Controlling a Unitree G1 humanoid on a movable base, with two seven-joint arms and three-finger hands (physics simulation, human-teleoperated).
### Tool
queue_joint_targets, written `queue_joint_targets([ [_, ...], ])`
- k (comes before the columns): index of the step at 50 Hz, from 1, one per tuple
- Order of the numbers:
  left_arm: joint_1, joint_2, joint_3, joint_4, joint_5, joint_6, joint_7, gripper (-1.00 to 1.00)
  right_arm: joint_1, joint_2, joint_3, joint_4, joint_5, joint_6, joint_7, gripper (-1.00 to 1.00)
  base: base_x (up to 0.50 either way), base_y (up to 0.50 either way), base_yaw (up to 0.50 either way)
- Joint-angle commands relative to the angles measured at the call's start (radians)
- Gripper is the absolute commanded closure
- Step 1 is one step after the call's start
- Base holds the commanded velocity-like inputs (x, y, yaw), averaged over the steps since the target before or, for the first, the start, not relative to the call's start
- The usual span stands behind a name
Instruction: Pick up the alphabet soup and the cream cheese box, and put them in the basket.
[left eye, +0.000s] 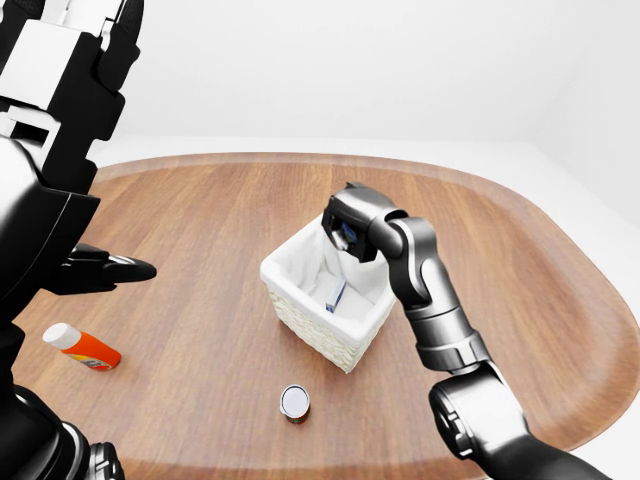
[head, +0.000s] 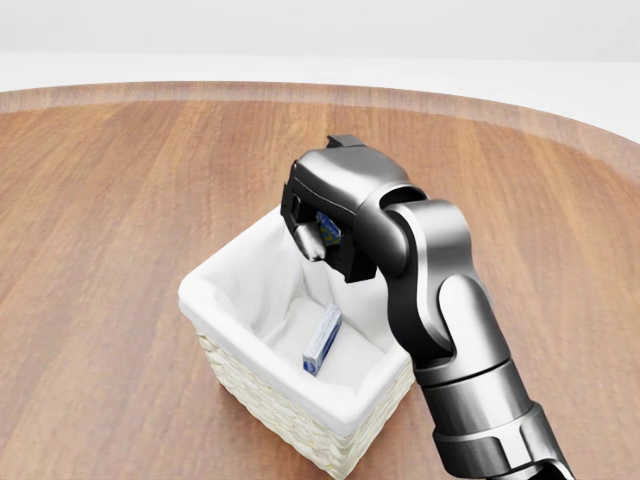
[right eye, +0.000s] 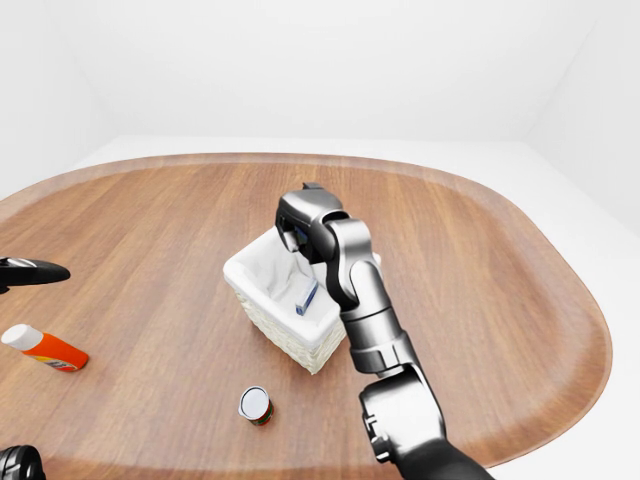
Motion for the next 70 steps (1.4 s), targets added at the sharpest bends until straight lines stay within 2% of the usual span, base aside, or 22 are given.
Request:
queue_joint_targets([
  [1,-0.005,0.004,0.000,-0.002,0.000,0.000,0.000,-1.00,0.014,0.020,0.015,-0.024,-0.092,0.000,0.000,1.00,0.00,0.00,0.00],
  [26,-0.004,0.004,0.001,-0.002,-0.003,0.000,0.000,-1.00,0.145,0.058,0.036,-0.053,-0.163,0.000,0.000,1.00,0.00,0.00,0.00],
  [45,-0.004,0.004,0.000,-0.006,0.001,0.000,0.000,-1.00,0.141,0.079,0.045,-0.023,-0.172,0.000,0.000,1.00,0.00,0.00,0.00],
  [46,-0.003,0.003,0.000,-0.007,0.001,0.000,0.000,-1.00,0.139,0.078,0.043,-0.022,-0.173,0.000,0.000,0.72,0.00,0.00,0.00],
  [47,0.001,-0.001,-0.001,-0.003,0.001,0.000,0.000,-1.00,0.139,0.076,0.041,-0.022,-0.172,0.000,0.000,-1.00,0.00,0.00,0.00],
  [70,0.000,-0.004,-0.004,0.002,0.010,0.000,0.000,-1.00,0.014,0.049,0.001,-0.172,-0.171,0.000,0.000,-1.00,0.00,0.00,0.00],
])
